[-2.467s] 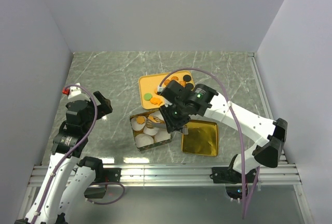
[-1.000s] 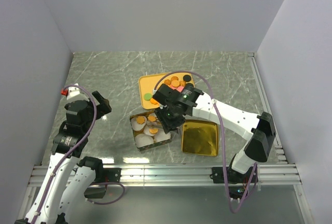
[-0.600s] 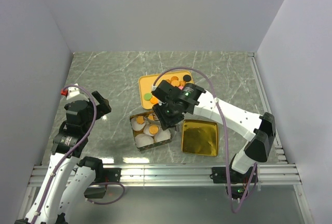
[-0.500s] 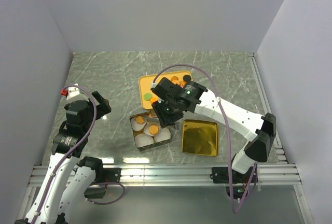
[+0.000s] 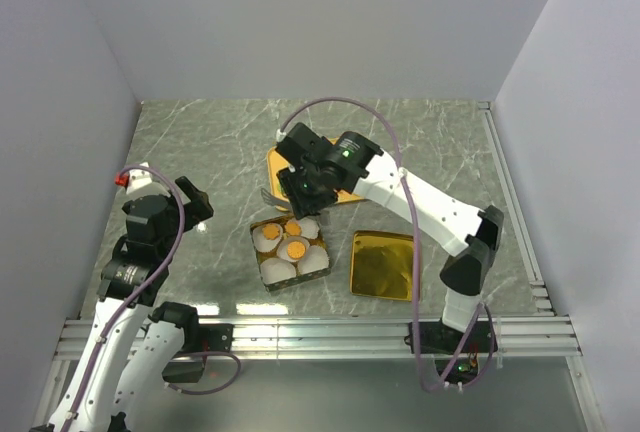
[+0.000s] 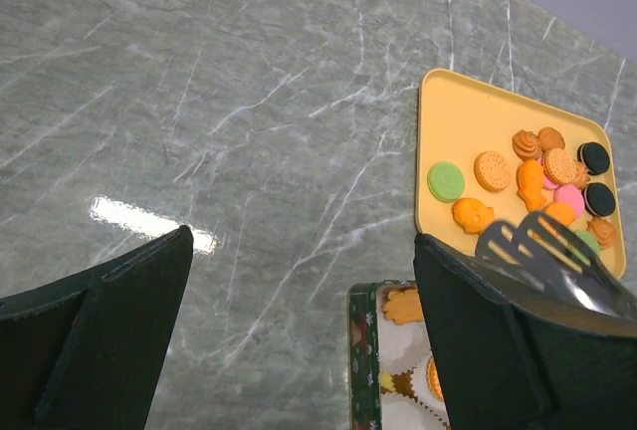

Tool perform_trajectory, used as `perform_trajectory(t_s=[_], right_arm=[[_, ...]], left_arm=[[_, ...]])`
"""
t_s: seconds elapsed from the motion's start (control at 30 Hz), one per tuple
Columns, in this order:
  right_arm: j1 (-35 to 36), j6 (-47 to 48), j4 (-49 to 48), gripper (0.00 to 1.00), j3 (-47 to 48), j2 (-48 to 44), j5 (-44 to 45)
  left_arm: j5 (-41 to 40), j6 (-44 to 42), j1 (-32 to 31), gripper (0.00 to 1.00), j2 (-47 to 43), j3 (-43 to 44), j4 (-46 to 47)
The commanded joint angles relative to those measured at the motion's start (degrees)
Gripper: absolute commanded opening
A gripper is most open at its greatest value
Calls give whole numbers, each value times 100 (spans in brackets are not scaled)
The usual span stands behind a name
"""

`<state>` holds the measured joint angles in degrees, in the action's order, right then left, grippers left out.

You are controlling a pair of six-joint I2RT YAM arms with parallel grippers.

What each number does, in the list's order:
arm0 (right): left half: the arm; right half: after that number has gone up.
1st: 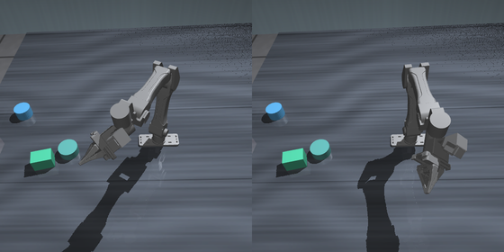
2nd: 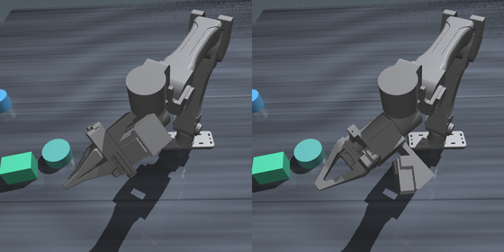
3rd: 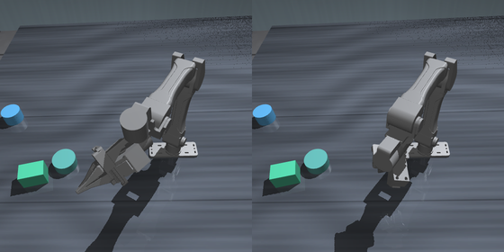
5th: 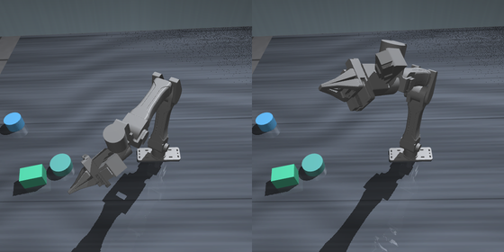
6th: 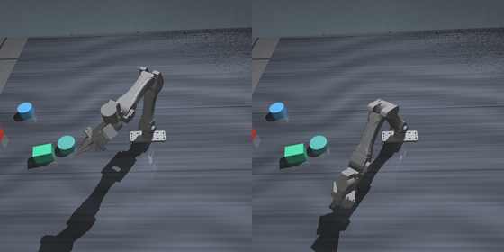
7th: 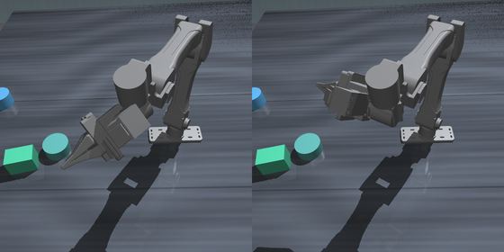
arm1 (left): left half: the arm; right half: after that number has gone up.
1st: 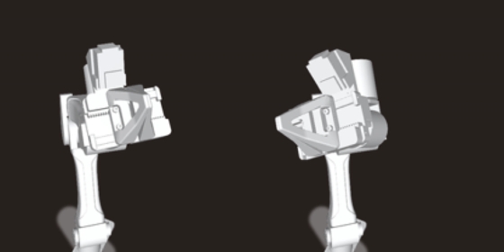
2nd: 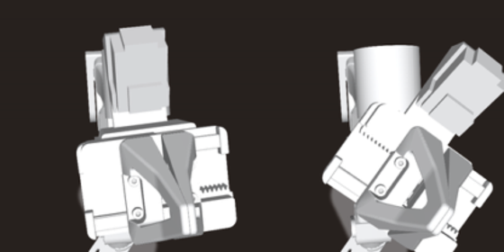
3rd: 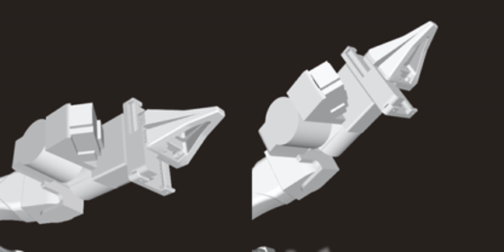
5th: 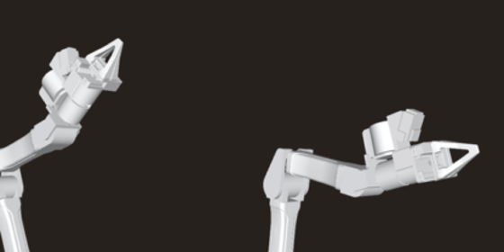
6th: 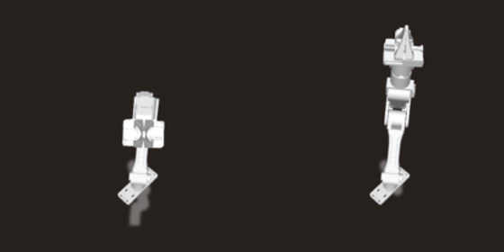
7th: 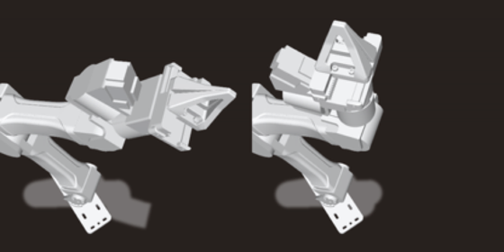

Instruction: Pack the cookies

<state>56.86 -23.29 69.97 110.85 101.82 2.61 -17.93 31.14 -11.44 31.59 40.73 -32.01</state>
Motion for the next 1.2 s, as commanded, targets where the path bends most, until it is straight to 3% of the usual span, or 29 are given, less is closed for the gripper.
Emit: perform_trajectory(t_s=[0.0,0.17,0.43,0.9,1.17], right_arm=[[-280,9,139,51,551,214,284],[-781,-114,-45,53,553,251,170],[-1590,-281,-406,53,-265,-83,204],[-1766,-528,-361,53,-1126,-163,565],[-1766,-607,-362,53,-1118,153,521]], left_arm=[[-17,-11,28,99,-74,102,116],[132,-64,28,99,-127,75,169],[167,-99,-16,99,-154,49,213],[238,-143,-69,99,-145,31,257],[202,-125,-77,99,-127,32,239]])
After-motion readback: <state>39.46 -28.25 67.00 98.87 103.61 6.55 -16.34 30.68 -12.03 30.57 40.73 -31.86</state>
